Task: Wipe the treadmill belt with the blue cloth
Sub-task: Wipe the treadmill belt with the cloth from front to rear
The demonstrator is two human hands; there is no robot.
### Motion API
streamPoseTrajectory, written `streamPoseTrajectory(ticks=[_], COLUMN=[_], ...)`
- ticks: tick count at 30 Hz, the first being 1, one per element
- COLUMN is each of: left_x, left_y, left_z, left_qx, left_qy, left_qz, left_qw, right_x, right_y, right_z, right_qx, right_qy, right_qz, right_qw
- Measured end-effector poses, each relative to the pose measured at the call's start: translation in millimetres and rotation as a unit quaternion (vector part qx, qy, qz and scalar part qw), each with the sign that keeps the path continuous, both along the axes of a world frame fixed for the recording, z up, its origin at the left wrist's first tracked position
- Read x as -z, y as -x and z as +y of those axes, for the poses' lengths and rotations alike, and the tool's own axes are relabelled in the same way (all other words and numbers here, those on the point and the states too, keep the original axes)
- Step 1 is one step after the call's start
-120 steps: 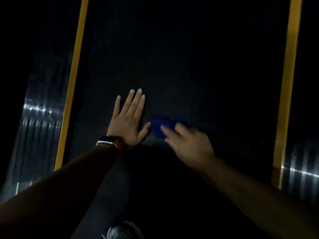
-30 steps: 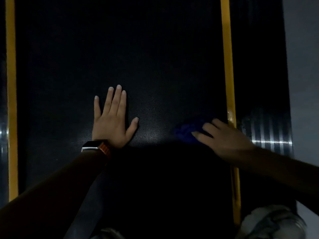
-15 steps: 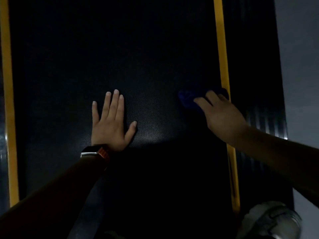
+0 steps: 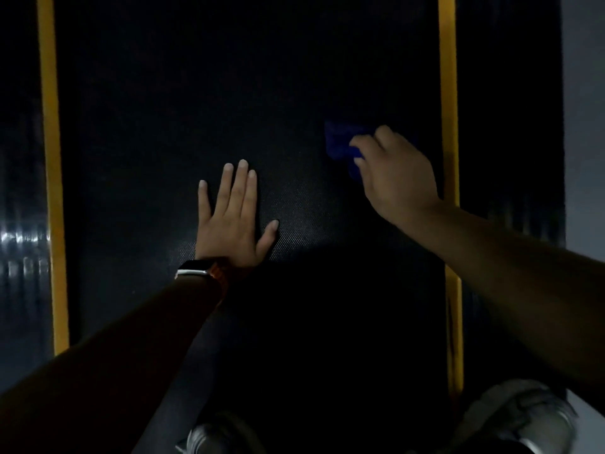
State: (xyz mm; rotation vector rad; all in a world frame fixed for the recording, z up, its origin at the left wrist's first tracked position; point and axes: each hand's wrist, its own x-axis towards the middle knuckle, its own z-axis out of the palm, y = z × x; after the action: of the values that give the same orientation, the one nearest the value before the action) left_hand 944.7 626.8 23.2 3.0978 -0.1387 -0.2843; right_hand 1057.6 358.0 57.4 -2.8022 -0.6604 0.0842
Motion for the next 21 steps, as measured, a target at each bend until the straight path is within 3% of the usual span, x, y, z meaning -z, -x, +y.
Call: streamPoseTrajectory(ticks=[4,7,12,21], left_x=[-15.1,-44.7,-120.5,-248.4], left_y=[1.0,8.8,28.2,59.5], left_z=[-7.2,-18.9,-29.5,-16.8], left_qx=[-0.018,-0.015,-0.065,-0.077], left_qy=[0.002,0.049,0.13,0.2], left_qz=[0.048,0.078,0.115,0.112], left_qw=[0.999,0.996,0.983,0.97], right_x=[-15.9,-38.1,-100.2,-225.0], right_y=[33.1,56.1,86.9,136.0], right_z=[13.5,25.7,30.8,19.9], right_qx=[-0.023,0.024,0.071,0.126], right_qy=[0.003,0.005,-0.061,-0.065], right_qz=[0.072,0.113,0.111,0.126], right_qw=[0.997,0.993,0.989,0.982])
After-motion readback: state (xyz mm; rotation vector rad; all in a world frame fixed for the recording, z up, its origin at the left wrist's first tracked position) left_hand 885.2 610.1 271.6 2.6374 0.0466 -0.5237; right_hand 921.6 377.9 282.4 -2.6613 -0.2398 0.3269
